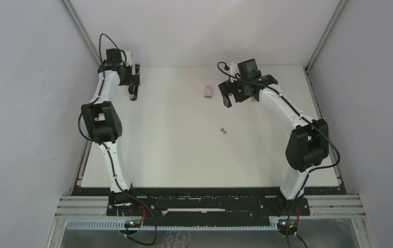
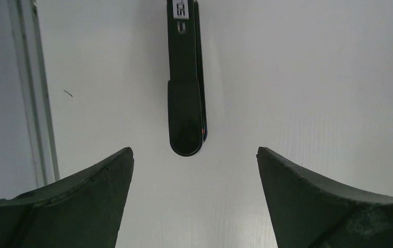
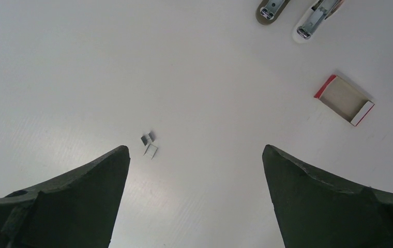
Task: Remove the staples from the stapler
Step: Move the stapler to the center of the board, then pick up the stapler from the center of the board.
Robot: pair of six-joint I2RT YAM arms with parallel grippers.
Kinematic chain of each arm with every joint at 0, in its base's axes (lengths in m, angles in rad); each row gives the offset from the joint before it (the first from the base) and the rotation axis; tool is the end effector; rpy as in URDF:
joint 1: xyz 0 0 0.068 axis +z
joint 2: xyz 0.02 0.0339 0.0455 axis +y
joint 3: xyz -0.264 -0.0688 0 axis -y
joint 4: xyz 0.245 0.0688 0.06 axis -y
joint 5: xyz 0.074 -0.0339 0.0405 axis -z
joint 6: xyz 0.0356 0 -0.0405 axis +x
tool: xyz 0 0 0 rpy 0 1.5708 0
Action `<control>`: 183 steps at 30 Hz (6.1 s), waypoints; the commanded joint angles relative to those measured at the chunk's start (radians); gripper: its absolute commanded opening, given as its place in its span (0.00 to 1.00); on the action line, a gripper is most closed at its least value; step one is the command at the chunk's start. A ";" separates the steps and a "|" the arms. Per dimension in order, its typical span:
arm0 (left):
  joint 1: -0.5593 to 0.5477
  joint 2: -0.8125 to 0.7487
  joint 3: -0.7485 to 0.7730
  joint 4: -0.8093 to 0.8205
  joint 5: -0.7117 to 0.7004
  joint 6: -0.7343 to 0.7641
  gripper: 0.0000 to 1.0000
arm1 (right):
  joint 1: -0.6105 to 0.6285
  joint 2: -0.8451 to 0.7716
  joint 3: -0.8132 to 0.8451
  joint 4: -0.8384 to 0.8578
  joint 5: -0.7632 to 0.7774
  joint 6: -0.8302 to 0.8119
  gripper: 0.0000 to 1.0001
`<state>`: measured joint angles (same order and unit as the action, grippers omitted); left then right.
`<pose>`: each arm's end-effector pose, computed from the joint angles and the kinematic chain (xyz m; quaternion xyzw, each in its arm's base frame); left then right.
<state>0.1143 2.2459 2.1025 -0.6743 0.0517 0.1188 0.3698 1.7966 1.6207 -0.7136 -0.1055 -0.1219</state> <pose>0.5079 0.0564 0.2640 0.0116 0.9296 0.0189 0.3679 0.3714 0.1480 0.3020 -0.2462 0.9086 0.0906 0.3249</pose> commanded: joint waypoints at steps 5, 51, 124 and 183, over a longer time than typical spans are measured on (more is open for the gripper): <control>0.001 0.064 0.096 -0.034 -0.045 -0.055 0.90 | 0.006 -0.096 -0.080 0.080 -0.056 -0.030 1.00; -0.120 -0.183 -0.377 0.067 -0.065 -0.342 0.16 | 0.010 -0.089 -0.119 0.115 -0.092 -0.015 1.00; -0.552 -0.338 -0.522 0.285 0.231 -0.288 1.00 | -0.077 -0.172 -0.151 0.136 -0.092 -0.043 1.00; -0.589 0.064 0.014 -0.292 0.208 0.990 0.26 | -0.046 -0.135 -0.066 -0.048 -0.328 -0.153 1.00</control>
<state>-0.4561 2.3276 2.0594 -0.9749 0.2558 1.1175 0.3325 1.7218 1.5272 -0.7761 -0.4278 -0.2527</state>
